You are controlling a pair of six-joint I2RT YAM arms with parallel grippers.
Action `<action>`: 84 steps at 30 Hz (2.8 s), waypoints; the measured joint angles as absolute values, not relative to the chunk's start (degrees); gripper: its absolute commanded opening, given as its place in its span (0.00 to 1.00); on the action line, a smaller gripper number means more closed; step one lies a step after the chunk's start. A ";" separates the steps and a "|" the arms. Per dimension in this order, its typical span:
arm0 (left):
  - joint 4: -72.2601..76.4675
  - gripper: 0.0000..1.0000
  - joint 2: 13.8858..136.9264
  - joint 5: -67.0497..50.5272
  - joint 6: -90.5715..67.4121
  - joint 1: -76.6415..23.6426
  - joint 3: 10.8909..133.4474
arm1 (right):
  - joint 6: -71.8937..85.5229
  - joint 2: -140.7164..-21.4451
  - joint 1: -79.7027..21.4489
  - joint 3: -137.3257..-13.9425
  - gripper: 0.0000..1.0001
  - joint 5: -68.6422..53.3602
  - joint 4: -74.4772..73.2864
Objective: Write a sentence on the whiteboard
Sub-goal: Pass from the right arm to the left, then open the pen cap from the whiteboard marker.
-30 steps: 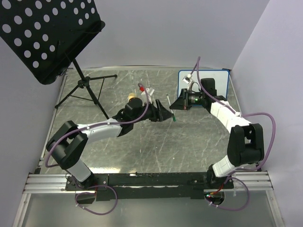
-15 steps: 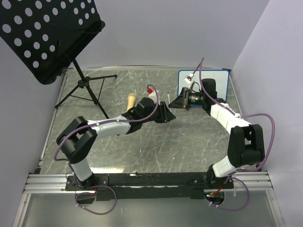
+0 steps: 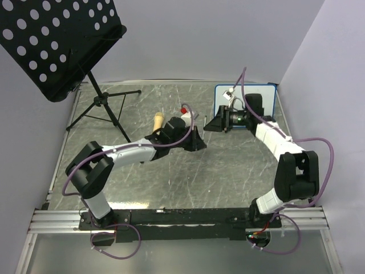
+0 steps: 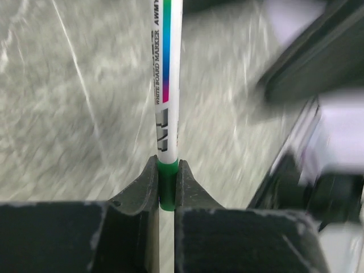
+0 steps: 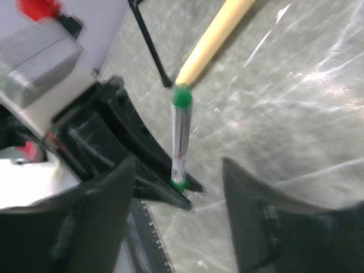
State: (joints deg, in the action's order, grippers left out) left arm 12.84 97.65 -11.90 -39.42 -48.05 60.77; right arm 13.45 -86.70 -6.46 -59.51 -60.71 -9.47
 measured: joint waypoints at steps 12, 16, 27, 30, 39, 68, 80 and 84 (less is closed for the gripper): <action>-18.68 0.01 82.21 -31.70 4.19 -40.93 61.49 | -46.35 -86.19 -5.54 -75.29 1.00 -66.17 -53.95; -23.86 0.01 81.71 -34.09 11.31 -41.60 63.37 | -52.86 -85.45 -12.99 -73.97 1.00 -66.65 -58.13; -28.97 0.01 82.08 -36.38 17.32 -43.51 64.01 | -59.64 -84.88 -20.12 -73.49 0.82 -72.84 -63.92; -29.28 0.01 82.35 -36.67 17.43 -43.88 64.01 | -59.86 -86.00 -21.78 -73.63 0.76 -73.60 -64.25; -29.82 0.01 82.50 -37.23 17.39 -43.97 64.55 | -57.28 -88.33 -23.70 -73.91 0.54 -73.84 -63.00; -29.85 0.01 83.53 -38.76 16.60 -43.90 64.97 | -50.15 -88.33 -25.08 -73.89 0.39 -72.62 -56.14; -29.89 0.01 83.53 -39.29 16.60 -43.46 64.97 | -50.15 -88.33 -25.15 -73.89 0.34 -72.03 -55.61; -29.85 0.01 83.50 -39.38 16.58 -43.35 64.97 | -49.98 -88.38 -25.15 -73.89 0.46 -72.05 -55.53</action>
